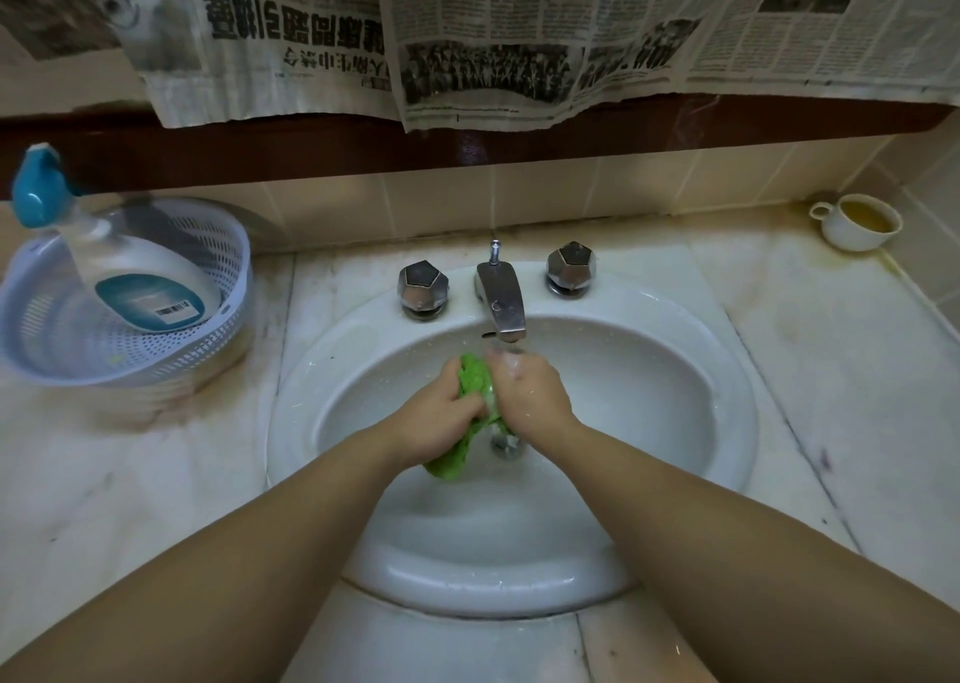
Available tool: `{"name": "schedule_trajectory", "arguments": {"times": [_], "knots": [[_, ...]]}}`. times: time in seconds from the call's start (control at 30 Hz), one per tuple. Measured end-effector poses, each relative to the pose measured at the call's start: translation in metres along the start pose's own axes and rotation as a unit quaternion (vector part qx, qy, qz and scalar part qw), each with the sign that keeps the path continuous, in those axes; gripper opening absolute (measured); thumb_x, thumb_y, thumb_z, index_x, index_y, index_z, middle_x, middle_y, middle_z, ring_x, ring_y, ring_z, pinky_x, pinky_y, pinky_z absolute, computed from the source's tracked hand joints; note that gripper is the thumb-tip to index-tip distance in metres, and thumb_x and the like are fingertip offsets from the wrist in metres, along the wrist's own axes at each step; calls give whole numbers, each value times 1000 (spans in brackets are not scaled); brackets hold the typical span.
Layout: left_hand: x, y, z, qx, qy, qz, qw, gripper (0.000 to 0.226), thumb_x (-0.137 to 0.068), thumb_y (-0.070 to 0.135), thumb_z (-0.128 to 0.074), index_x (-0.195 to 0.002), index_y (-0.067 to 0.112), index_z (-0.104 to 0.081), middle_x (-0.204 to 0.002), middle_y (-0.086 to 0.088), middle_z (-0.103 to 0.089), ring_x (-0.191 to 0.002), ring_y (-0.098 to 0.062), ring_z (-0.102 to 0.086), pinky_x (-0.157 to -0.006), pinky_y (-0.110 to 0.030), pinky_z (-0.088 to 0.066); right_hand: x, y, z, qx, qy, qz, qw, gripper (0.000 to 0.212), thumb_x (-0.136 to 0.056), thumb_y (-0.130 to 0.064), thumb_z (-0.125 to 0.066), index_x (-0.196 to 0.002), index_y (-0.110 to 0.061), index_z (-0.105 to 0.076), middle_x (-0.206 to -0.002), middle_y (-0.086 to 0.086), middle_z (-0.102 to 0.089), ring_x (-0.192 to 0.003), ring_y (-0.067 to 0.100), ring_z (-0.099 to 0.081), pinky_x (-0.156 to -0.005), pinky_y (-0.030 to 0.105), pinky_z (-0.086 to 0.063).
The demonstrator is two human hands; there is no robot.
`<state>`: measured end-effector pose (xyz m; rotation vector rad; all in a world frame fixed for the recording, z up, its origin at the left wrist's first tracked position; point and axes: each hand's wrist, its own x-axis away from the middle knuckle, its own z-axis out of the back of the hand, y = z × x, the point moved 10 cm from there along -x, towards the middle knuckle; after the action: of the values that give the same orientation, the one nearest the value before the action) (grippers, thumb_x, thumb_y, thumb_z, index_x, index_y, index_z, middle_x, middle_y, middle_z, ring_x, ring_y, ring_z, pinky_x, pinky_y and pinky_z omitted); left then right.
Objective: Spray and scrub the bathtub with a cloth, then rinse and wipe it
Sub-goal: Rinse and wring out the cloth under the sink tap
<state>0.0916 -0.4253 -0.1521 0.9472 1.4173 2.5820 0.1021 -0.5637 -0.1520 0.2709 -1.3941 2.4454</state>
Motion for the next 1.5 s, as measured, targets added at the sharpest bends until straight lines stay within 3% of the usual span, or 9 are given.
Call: {"name": "schedule_trajectory", "arguments": {"times": [0.2,0.33,0.43,0.67,0.83,1.0,1.17,1.37,1.5], "knots": [[-5,-2,-5,33,4,-2,999,51,-82,44,-68,-128,31,-49,-103,-2,-69,-95,-23,-66,-85,-40,-55,-12,9,-7,10,-29,-36,999,24,-94,-20,-45,-91,-7,-66,-100,16,-68,-94,35,-64,-78,41,-51],[-8,-14,3,50,59,-4,997,63,-79,43,-73,-131,25,-43,-104,-6,-71,-87,-26,-73,-84,-52,-61,-5,8,-3,-126,-26,-13,992,18,-97,-35,-59,-110,-23,-58,-109,1,-68,-100,19,-66,-89,39,-56],[-10,-13,7,32,73,-16,997,54,-80,51,-69,-125,31,-46,-102,-3,-72,-83,-25,-74,-79,-49,-62,-1,2,-10,-48,-57,58,996,40,-94,-54,-66,-127,-33,-62,-110,-10,-70,-100,10,-67,-89,30,-54],[0,28,2,-21,-1,-142,990,47,-82,24,-81,-115,36,-51,-99,10,-68,-87,-6,-65,-72,-22,-48,-21,-12,-6,163,-1,61,985,29,-105,-31,-43,-89,-17,-62,-85,5,-64,-88,30,-66,-67,30,-38],[-8,19,18,-165,72,-78,981,39,-83,51,-80,-107,38,-52,-85,14,-63,-79,-14,-61,-62,-29,-40,-20,-2,-2,4,-4,-39,999,34,-103,-31,-46,-88,-15,-72,-79,5,-66,-80,27,-64,-72,38,-50],[-8,16,21,-114,105,-70,985,18,-93,40,-68,-79,31,-60,-70,7,-68,-65,-14,-64,-60,-31,-48,-1,8,-7,-236,-17,7,972,32,-79,-43,-75,-108,-35,-66,-102,-7,-74,-99,14,-71,-89,33,-58],[-3,12,8,-25,37,-48,998,26,-101,38,-58,-88,21,-73,-72,-1,-75,-57,-9,-66,-55,-25,-48,10,-5,-7,-143,-5,107,984,25,-98,-40,-68,-121,-49,-66,-104,-16,-73,-95,-4,-67,-83,11,-48],[-9,17,-6,-89,-25,-115,989,11,-99,32,-64,-106,36,-58,-92,13,-67,-85,-9,-65,-81,-32,-53,-8,-14,2,83,8,48,995,16,-101,-27,-54,-99,-14,-63,-89,9,-65,-83,31,-63,-64,31,-38],[-18,23,-4,-188,6,-108,976,20,-98,41,-64,-111,32,-52,-95,5,-65,-88,-21,-64,-68,-29,-45,-18,6,9,40,17,-34,998,19,-90,-33,-57,-82,-18,-66,-77,2,-65,-71,27,-62,-56,26,-40]]}}
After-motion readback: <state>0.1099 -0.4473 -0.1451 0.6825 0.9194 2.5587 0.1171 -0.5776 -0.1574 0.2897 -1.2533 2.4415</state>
